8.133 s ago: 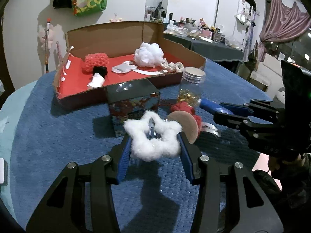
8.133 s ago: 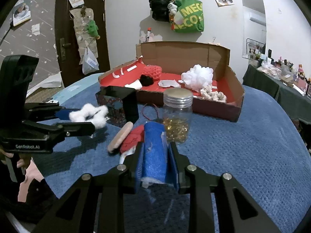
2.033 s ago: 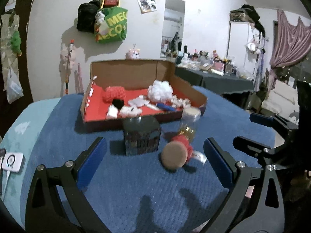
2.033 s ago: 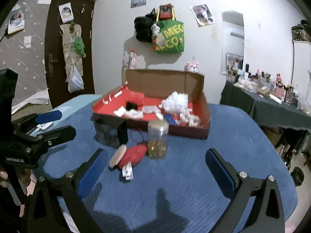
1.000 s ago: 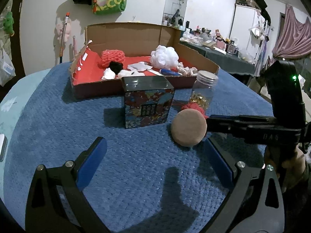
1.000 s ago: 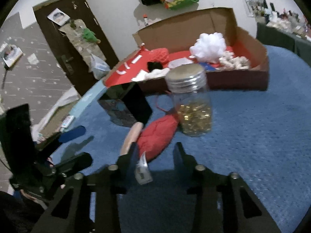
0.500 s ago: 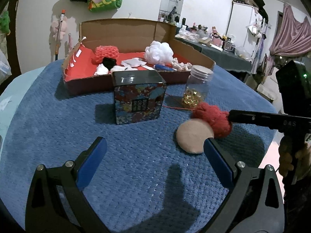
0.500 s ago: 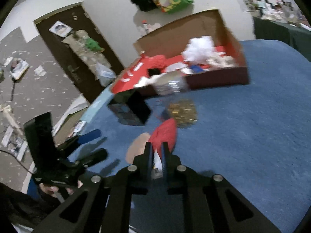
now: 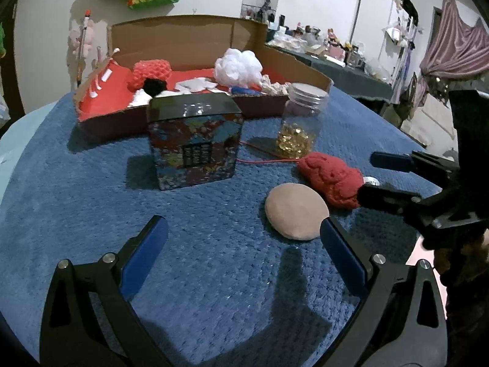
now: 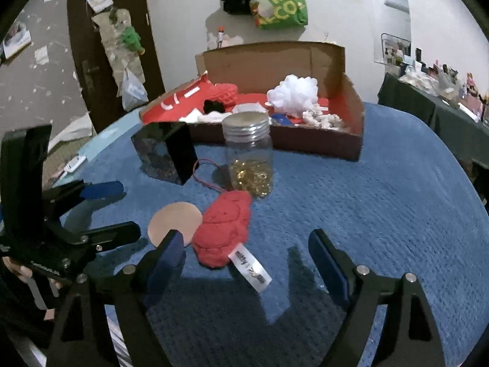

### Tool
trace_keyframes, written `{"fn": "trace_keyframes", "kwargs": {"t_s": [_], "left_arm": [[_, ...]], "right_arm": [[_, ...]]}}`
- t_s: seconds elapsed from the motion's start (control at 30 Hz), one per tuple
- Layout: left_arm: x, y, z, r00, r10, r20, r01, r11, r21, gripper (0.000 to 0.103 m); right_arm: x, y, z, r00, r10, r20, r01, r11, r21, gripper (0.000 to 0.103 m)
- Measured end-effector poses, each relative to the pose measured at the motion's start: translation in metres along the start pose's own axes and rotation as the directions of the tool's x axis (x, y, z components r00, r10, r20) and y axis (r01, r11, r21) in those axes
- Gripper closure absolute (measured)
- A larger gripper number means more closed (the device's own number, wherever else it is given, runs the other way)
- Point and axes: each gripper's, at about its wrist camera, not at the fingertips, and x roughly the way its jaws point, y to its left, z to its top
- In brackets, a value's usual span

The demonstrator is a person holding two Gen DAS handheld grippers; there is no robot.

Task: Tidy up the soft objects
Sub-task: 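Grasp the beige round puff with the left tool while the right tool grasps the red knitted pouch, then carry the beige puff and red knitted pouch with both tools over the box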

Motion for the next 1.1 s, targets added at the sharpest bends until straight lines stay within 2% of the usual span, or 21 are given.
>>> {"fn": "trace_keyframes", "kwargs": {"t_s": [0.37, 0.43, 0.47, 0.5, 0.53, 0.6, 0.63, 0.67, 0.7, 0.77, 0.97, 1.1], "left_arm": [[0.023, -0.019, 0.009, 0.995, -0.058, -0.076, 0.066, 0.992, 0.109, 0.002], [0.026, -0.022, 0.011, 0.994, -0.063, -0.087, 0.074, 0.989, 0.131, 0.006], [0.028, -0.023, 0.013, 0.994, -0.061, -0.09, 0.073, 0.987, 0.144, 0.014], [0.03, -0.025, 0.013, 0.994, -0.064, -0.091, 0.077, 0.985, 0.154, 0.029], [0.033, -0.027, 0.014, 0.992, -0.075, -0.099, 0.09, 0.982, 0.166, 0.038], [0.038, -0.03, 0.015, 0.988, -0.093, -0.124, 0.115, 0.976, 0.183, 0.051], [0.039, -0.031, 0.014, 0.989, -0.085, -0.122, 0.109, 0.974, 0.199, 0.055], [0.037, -0.032, 0.013, 0.989, -0.093, -0.116, 0.116, 0.971, 0.208, 0.056], [0.036, -0.032, 0.013, 0.988, -0.109, -0.114, 0.131, 0.968, 0.213, 0.057], [0.031, -0.03, 0.012, 0.988, -0.109, -0.106, 0.13, 0.969, 0.211, 0.057], [0.013, -0.017, 0.011, 0.99, -0.124, -0.073, 0.135, 0.978, 0.161, 0.057], [0.007, -0.013, 0.013, 0.99, -0.129, -0.056, 0.136, 0.979, 0.153, 0.057]], "right_arm": [[0.009, 0.001, 0.0, 1.0, 0.011, -0.014, -0.012, 0.995, -0.094, 0.018], [0.011, 0.001, 0.001, 1.0, 0.024, -0.019, -0.026, 0.993, -0.112, 0.02], [0.012, 0.002, 0.002, 0.999, 0.03, -0.02, -0.032, 0.992, -0.123, 0.023], [0.013, 0.003, 0.002, 0.999, 0.031, -0.02, -0.033, 0.99, -0.134, 0.026], [0.015, 0.003, 0.003, 0.999, 0.034, -0.022, -0.036, 0.989, -0.143, 0.031], [0.018, 0.004, 0.004, 0.996, 0.081, -0.033, -0.085, 0.986, -0.146, 0.038], [0.02, 0.004, 0.004, 0.993, 0.111, -0.035, -0.114, 0.983, -0.143, 0.049], [0.022, 0.005, 0.004, 0.99, 0.137, -0.04, -0.142, 0.98, -0.138, 0.063], [0.022, 0.007, 0.003, 0.988, 0.151, -0.041, -0.156, 0.978, -0.139, 0.063], [0.019, 0.013, 0.002, 0.991, 0.131, -0.016, -0.132, 0.978, -0.159, 0.065], [0.005, 0.018, 0.0, 0.985, 0.169, 0.033, -0.164, 0.979, -0.12, 0.066], [0.003, 0.022, 0.0, 0.983, 0.178, 0.033, -0.173, 0.978, -0.119, 0.066]]}}
